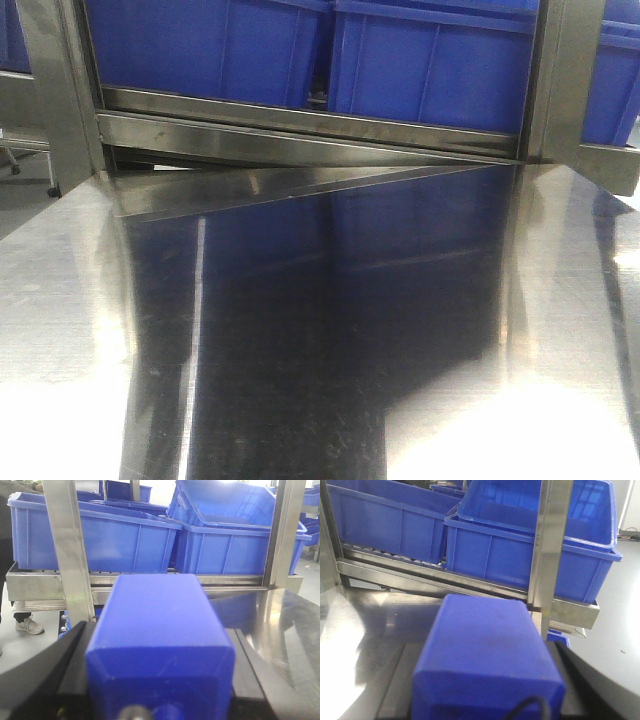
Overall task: Pick and sort blue part to right shelf
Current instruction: 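Lift the second blue part with the right gripper, then drive the base to the bin shelf holding both parts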
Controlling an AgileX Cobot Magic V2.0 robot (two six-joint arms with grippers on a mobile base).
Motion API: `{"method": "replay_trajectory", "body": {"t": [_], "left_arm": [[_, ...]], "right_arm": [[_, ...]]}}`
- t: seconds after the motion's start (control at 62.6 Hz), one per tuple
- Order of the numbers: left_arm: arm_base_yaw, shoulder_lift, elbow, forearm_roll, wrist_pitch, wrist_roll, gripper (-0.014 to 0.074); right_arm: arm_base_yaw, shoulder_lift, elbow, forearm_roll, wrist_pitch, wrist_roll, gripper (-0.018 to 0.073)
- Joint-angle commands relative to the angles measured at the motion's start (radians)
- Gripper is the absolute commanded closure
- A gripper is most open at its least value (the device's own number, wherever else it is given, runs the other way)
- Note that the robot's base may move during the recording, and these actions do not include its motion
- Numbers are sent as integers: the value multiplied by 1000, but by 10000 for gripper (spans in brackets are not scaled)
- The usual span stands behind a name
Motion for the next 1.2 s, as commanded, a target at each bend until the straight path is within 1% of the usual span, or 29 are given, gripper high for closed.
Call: {"method": "replay_trajectory", "body": {"t": [0.0,1.182], "left_arm": [[-5,-23,-32,-7,-98,-8,316],[-5,-19,-28,-7,-96,-8,316]], "right_arm": [[1,15,-27,-31,-82,-8,415],[1,15,-27,-31,-82,-8,415]]}}
